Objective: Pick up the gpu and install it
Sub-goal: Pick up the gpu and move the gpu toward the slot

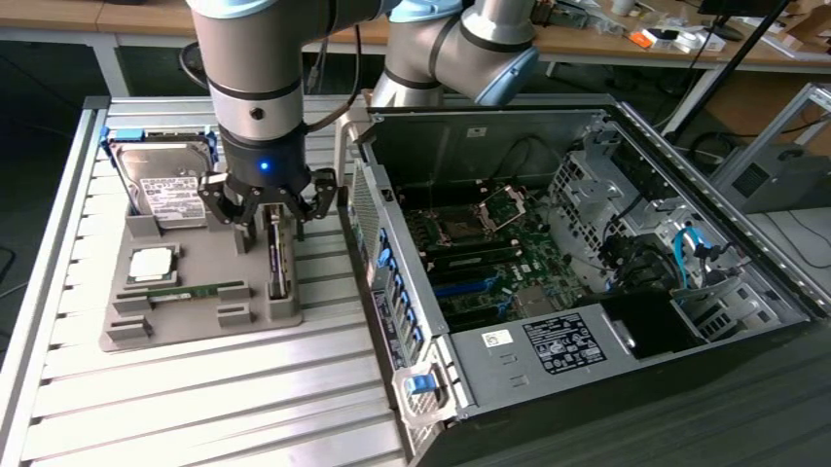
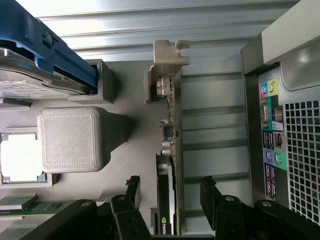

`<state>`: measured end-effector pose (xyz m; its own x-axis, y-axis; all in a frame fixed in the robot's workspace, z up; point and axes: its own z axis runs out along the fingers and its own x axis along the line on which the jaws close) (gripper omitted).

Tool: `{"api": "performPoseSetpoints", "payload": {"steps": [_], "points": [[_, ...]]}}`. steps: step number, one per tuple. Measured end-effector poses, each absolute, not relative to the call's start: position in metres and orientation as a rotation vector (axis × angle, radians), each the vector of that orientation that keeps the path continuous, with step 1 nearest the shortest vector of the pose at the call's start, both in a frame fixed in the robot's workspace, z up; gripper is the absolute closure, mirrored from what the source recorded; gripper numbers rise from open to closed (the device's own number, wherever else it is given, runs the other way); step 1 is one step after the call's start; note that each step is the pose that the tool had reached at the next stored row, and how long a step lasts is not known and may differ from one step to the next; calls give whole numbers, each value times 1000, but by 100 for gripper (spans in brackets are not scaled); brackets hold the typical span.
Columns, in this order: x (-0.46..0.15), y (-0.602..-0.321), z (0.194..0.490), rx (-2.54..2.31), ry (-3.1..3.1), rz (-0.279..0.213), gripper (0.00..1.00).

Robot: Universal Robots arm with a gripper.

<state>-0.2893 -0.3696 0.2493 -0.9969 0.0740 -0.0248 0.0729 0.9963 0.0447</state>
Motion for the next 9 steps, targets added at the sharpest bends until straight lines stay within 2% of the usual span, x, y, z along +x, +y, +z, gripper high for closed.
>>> {"api": "performPoseSetpoints", "payload": {"steps": [1,2,4,7,8,9], "points": [[-289,-370,249,115,3112,68,41],[-289,-370,249,115,3112,68,48],[-289,-370,249,114,3112,68,48],[-289,-370,249,115,3112,68,66],[-289,-370,249,115,3112,68,66],[-289,-370,249,114,3112,68,72]]}}
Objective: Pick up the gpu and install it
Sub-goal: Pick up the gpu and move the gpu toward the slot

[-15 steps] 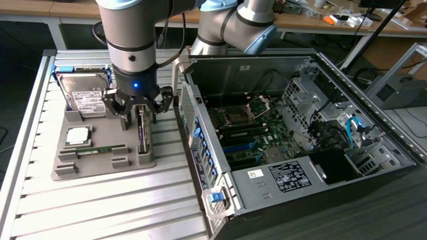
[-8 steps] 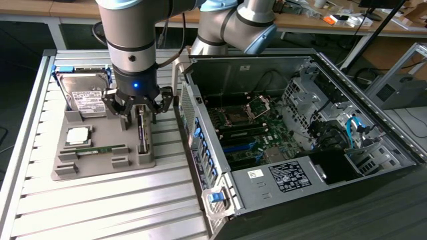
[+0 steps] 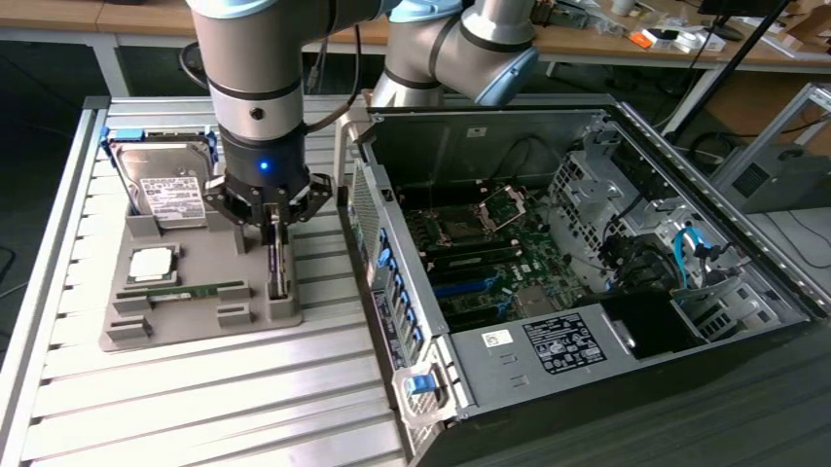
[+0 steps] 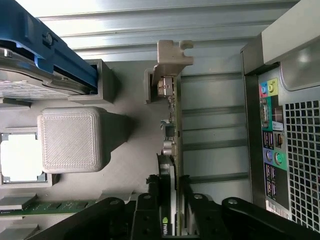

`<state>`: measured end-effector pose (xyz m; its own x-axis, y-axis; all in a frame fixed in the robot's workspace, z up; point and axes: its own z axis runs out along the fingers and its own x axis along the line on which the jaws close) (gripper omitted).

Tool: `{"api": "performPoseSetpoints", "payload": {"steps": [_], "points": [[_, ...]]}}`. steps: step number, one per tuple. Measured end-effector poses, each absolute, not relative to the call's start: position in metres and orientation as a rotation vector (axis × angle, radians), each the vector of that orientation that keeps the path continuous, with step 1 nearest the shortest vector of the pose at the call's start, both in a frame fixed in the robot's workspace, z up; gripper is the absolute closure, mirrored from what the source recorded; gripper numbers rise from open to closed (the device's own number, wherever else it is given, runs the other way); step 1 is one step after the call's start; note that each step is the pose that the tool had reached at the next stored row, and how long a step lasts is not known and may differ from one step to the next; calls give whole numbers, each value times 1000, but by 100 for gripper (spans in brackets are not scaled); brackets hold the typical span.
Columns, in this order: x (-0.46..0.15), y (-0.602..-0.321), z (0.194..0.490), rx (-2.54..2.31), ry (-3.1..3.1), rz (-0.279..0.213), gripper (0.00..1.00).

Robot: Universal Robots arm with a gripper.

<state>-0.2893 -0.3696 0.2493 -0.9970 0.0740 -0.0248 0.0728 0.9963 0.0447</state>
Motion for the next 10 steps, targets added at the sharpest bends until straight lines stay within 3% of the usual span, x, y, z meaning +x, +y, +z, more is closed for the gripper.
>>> {"api": "performPoseSetpoints", "payload": {"steps": [10], "points": [[-289,-370,249,115,3112,68,73]]}}
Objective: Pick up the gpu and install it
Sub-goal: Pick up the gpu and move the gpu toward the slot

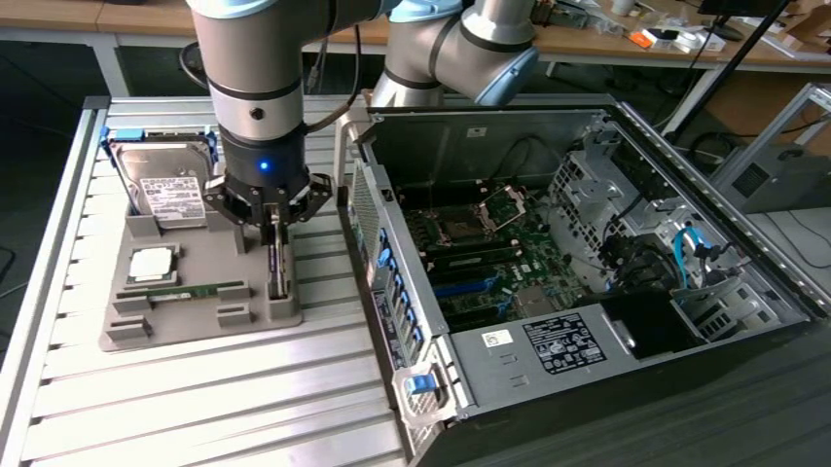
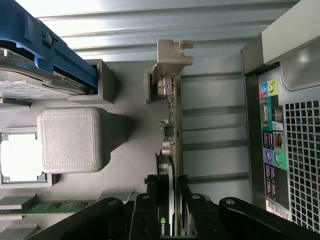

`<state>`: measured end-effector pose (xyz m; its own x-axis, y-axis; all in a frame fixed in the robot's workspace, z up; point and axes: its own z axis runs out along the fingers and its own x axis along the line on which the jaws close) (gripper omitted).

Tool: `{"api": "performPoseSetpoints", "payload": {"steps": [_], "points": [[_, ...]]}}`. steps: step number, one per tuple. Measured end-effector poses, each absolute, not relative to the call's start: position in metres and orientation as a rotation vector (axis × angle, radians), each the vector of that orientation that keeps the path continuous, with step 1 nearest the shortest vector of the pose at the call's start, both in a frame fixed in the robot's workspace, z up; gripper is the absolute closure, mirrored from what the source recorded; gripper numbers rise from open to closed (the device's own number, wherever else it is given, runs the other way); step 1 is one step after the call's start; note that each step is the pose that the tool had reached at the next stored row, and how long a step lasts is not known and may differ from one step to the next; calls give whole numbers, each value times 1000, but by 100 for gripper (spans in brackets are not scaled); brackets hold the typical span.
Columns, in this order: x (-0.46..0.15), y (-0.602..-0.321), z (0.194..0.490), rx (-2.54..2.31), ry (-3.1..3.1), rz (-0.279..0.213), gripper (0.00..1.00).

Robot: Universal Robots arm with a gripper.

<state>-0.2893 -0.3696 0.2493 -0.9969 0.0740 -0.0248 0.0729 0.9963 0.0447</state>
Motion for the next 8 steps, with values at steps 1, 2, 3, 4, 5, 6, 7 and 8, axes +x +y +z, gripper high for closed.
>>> {"api": "performPoseSetpoints", "payload": {"steps": [1,2,3,4,5,6,7,8], "points": [[-289,-370,249,115,3112,68,73],[-289,-370,249,115,3112,68,73],[-289,-370,249,115,3112,69,73],[-289,-370,250,115,3112,69,73],[-289,-370,251,115,3112,71,73],[-289,-370,252,115,3112,74,73],[-289,-370,254,115,3112,79,73],[-289,-370,255,115,3112,83,73]]}}
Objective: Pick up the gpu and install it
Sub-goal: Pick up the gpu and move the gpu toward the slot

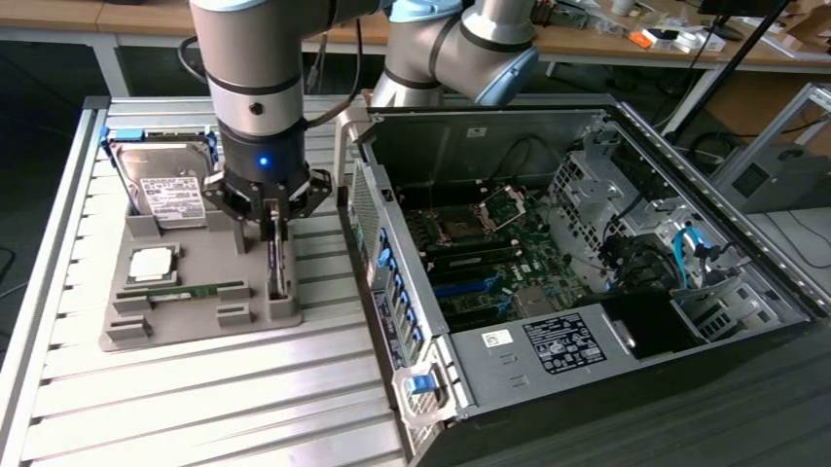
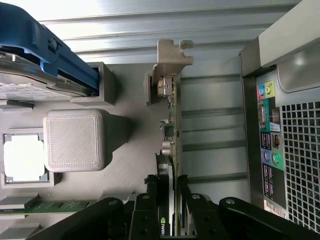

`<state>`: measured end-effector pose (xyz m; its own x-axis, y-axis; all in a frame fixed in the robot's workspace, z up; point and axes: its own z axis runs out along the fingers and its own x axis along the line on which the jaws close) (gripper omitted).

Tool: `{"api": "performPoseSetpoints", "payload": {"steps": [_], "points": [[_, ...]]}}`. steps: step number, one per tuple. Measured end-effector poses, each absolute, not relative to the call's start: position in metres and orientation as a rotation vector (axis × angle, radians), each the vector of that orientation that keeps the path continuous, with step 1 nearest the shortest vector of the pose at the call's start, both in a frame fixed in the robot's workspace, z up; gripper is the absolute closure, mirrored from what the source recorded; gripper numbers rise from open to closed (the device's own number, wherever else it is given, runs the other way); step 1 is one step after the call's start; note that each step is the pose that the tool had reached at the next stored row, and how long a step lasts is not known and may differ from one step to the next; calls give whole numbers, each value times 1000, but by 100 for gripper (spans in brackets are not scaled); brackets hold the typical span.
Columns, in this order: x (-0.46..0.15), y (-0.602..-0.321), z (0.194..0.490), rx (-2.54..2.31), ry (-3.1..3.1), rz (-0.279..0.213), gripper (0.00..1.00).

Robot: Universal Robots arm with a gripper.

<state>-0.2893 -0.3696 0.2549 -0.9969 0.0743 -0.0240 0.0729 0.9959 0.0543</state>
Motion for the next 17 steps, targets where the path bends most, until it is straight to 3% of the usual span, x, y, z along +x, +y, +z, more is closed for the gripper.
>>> {"api": "performPoseSetpoints", "payload": {"steps": [17], "points": [[-289,-370,276,115,3112,102,73]]}}
